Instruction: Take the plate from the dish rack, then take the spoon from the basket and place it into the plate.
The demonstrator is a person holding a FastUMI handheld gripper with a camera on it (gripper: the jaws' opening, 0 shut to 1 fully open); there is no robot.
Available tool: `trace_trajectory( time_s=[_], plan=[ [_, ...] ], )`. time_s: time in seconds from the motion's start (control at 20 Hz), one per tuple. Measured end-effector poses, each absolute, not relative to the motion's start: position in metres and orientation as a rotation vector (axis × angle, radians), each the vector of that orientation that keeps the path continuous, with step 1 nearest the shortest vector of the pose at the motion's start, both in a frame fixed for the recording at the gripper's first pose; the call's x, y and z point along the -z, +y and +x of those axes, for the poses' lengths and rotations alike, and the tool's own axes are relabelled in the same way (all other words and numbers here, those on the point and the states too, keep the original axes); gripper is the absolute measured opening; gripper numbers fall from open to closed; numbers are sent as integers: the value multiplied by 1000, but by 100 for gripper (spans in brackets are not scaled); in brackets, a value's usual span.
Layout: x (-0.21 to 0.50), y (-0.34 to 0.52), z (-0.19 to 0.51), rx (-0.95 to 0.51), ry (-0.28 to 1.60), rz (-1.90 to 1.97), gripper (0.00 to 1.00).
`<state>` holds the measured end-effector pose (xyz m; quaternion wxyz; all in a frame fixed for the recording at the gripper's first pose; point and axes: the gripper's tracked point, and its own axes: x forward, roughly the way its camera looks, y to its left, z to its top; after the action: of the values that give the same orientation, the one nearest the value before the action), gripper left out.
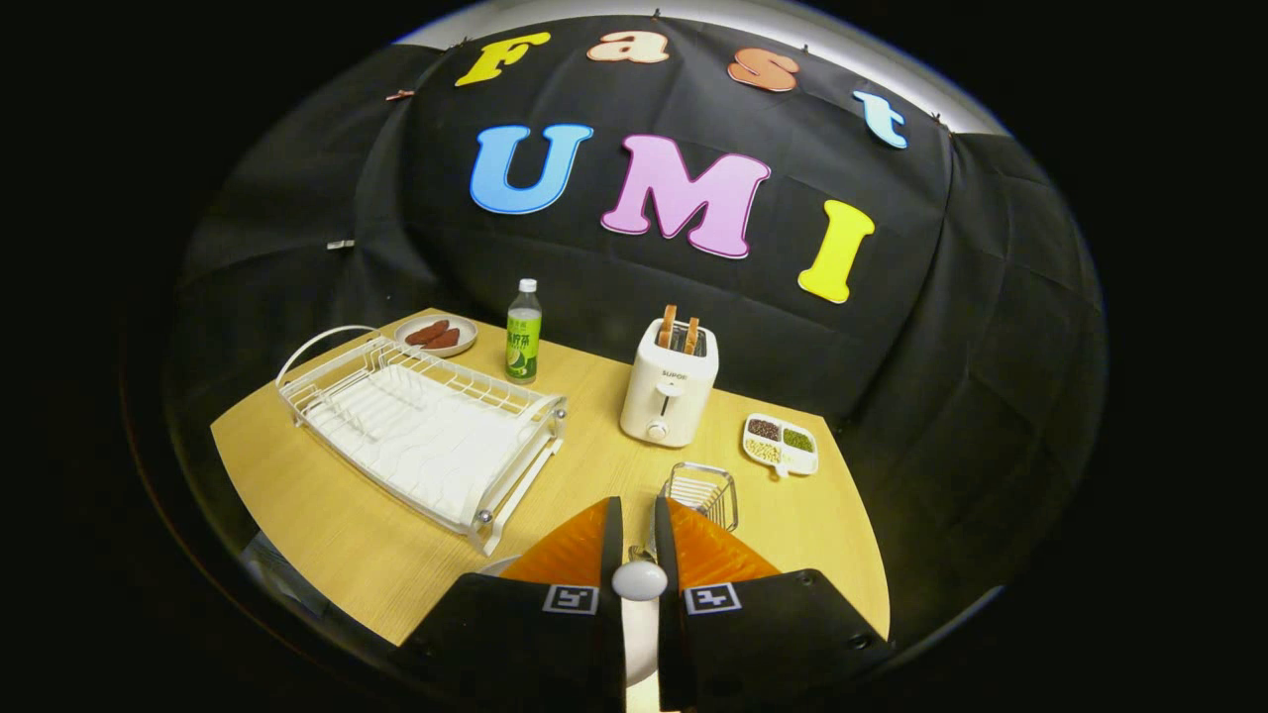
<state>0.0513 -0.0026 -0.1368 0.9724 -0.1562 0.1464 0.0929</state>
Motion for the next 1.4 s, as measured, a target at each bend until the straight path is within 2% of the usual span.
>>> trace_trajectory(
  time_s=[0.3,1.25,1.35,1.4],
  plan=[
    [197,0,56,-167,412,-297,17],
    [231,9,43,-271,505,-343,22],
    [236,13,43,-291,542,-297,24],
    [237,17,41,-309,572,-255,29]
  ],
)
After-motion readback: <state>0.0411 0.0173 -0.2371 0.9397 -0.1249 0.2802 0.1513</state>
